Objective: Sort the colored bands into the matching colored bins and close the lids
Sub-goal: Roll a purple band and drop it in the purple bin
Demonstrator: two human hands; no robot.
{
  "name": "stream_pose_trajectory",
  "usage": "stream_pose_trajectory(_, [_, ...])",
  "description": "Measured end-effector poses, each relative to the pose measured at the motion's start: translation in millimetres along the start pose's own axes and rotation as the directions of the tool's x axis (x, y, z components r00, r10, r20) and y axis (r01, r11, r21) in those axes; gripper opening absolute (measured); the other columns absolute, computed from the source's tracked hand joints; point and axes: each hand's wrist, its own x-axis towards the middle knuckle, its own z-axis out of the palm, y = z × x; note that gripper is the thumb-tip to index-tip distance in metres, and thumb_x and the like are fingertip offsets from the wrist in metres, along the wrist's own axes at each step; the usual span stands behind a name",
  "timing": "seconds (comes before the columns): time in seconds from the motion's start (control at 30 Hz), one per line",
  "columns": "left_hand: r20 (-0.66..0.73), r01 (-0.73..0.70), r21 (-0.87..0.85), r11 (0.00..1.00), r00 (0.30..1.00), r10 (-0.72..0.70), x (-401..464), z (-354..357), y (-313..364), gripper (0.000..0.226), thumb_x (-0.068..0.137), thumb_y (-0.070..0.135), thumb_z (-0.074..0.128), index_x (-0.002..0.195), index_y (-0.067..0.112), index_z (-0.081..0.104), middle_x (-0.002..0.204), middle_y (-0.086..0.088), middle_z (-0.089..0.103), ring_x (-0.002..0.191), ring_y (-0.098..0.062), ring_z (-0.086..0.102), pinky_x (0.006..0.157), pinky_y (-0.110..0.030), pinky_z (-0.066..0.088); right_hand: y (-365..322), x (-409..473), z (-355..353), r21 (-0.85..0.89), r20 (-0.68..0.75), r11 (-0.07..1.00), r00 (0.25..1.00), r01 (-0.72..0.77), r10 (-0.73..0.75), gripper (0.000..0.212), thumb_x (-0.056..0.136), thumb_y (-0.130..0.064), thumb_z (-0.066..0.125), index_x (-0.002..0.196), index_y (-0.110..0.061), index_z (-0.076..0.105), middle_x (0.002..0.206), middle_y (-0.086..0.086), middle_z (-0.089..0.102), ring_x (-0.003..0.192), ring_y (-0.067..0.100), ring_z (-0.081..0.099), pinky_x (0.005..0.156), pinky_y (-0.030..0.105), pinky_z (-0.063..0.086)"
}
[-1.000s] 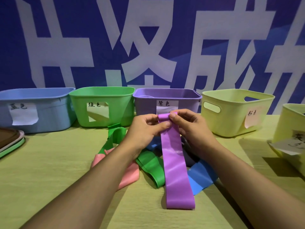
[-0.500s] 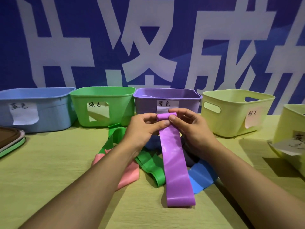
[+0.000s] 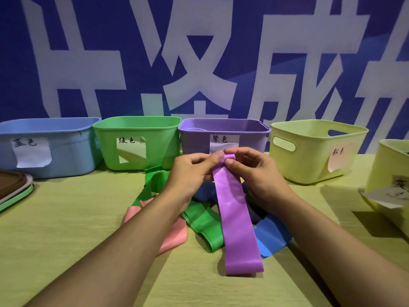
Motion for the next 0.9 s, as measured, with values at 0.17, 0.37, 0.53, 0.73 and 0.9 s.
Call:
stream_pose_trajectory(0.17, [-0.011,-0.024,0.005,1.0,1.0,0.024,0.6,-0.9,2.0,0.015,0.086,0.009,0.078,0.099,0.0,0.078,0.096,-0.02,0.078,0.083,-0.024,0.074,0.075,-0.025,0.062,-1.2,-0.6,0.5,0.004,-0.001,0.999,0.999,-0.049,0.049,0.022,0.091,-0.002,0.072,0.109,-0.015,0.075,0.106,0.012,0.077,0.102,0.027,0.072,0.083,0.037,0.056])
stream_pose_trajectory(0.37, [-0.007,-0.046,0.019,0.999,0.999,0.046,1.0,-0.8,2.1,0.005,0.085,0.007,0.079,0.089,0.009,0.079,0.094,-0.019,0.078,0.087,-0.028,0.074,0.081,-0.031,0.063,-12.2,-4.4,5.4,0.069,-0.054,0.991,0.991,-0.118,0.121,0.025,0.104,-0.023,0.058,0.113,-0.005,0.072,0.096,0.011,0.077,0.086,0.021,0.073,0.07,0.022,0.056])
stream_pose_trajectory(0.53, [0.019,-0.062,0.028,0.998,0.998,0.061,2.1,-1.1,0.3,0.01,0.083,0.008,0.08,0.093,0.009,0.079,0.098,-0.02,0.078,0.101,-0.037,0.074,0.094,-0.043,0.059,-15.5,-10.1,7.1,-0.184,-0.079,0.976,0.992,-0.113,0.1,0.042,0.095,-0.047,0.065,0.085,-0.008,0.076,0.055,-0.008,0.065,0.046,0.002,0.054,0.047,0.013,0.04])
stream_pose_trajectory(0.73, [0.023,-0.078,0.056,0.995,0.997,0.077,1.9,-2.9,1.4,0.025,0.077,0.011,0.085,0.1,0.004,0.078,0.096,-0.016,0.079,0.094,-0.029,0.076,0.089,-0.038,0.06,-12.0,-7.9,6.2,-0.193,-0.077,0.979,0.996,-0.068,0.054,0.042,0.093,-0.043,0.07,0.083,-0.003,0.076,0.062,0.003,0.068,0.056,0.011,0.056,0.056,0.021,0.046])
stream_pose_trajectory(0.9, [0.01,-0.094,0.062,0.994,0.996,0.094,4.1,-3.6,1.2,0.024,0.076,0.002,0.084,0.099,0.006,0.077,0.096,-0.017,0.079,0.09,-0.025,0.076,0.089,-0.036,0.061,-9.6,-6.5,5.9,-0.05,-0.041,0.99,0.991,-0.13,0.128,0.038,0.082,-0.044,0.076,0.088,-0.007,0.08,0.086,0.017,0.076,0.076,0.024,0.067,0.073,0.037,0.053])
